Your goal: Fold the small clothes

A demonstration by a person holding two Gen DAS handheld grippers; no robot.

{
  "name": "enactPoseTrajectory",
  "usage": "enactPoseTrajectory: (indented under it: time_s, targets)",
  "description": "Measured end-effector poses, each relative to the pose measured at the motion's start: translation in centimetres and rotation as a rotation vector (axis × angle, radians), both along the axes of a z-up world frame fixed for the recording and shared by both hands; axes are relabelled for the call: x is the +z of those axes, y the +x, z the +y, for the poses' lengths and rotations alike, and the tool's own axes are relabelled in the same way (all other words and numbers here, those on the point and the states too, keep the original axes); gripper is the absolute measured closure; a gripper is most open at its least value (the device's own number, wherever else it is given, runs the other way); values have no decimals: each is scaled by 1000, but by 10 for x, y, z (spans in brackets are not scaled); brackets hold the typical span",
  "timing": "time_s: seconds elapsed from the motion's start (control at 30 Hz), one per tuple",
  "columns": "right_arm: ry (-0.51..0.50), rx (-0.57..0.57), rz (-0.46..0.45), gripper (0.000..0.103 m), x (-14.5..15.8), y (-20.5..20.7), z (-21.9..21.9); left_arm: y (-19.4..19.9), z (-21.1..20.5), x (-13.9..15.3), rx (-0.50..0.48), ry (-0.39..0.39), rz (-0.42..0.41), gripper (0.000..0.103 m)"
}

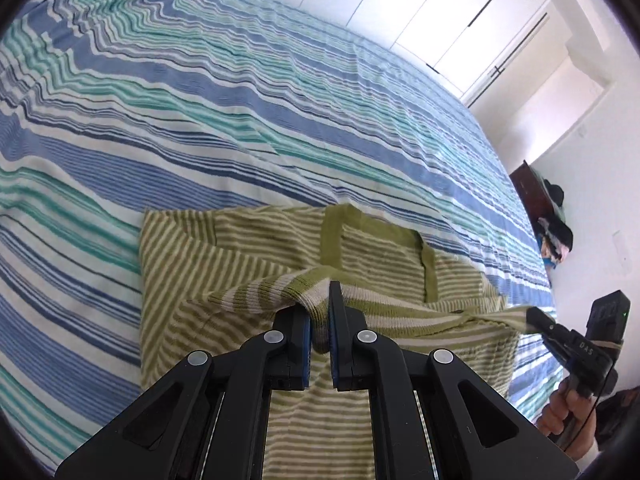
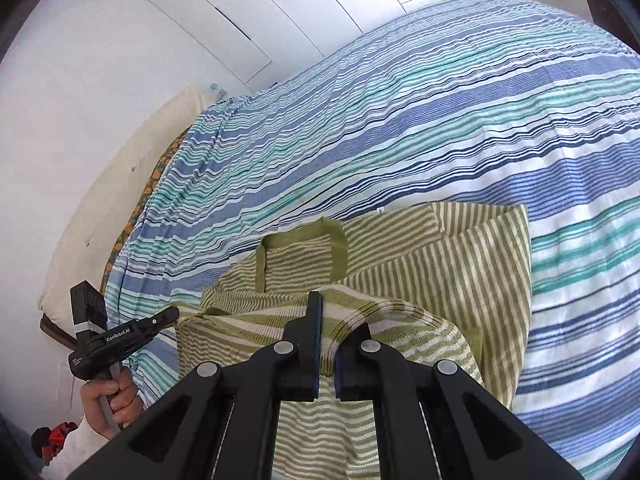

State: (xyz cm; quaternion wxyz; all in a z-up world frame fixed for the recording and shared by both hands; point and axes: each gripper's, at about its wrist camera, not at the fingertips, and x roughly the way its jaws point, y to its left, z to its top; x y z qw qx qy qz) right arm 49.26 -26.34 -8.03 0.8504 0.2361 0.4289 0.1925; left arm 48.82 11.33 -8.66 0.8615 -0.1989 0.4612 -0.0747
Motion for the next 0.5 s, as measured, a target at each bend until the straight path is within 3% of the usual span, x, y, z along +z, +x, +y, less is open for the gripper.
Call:
enactPoseTrajectory:
  time_s: [0.07,0.13,0.17,0.2,0.23,0.3,0.4,0.5]
  targets:
    - [-22,-12,-3,98,-9,34,3,30,-3,-12,19,34,21,97]
    - [-17,-30,5,97,-20,62,5,55,-1,-28,58,54,76,85]
    - [-56,-41,14,92,-25,74,8,64,2,-35,91,76,111,76]
    - [-127,-58,22,85,-29,82,11,68,8,-39,127,93,133,60]
    - [-181,-66,26,68,-29,88,13,64,14,-39,160,95,126,52]
    - [-251,-65,9,62,-26,90,14,50,27,-34,191,76,82,49]
    - [-310,-14,-69,62,-13,68,17,9,24,-19,128,92,5,47]
    - [-334,160,-139,62,-12,29,36,-40,-5,-17,-70,95,-68,30]
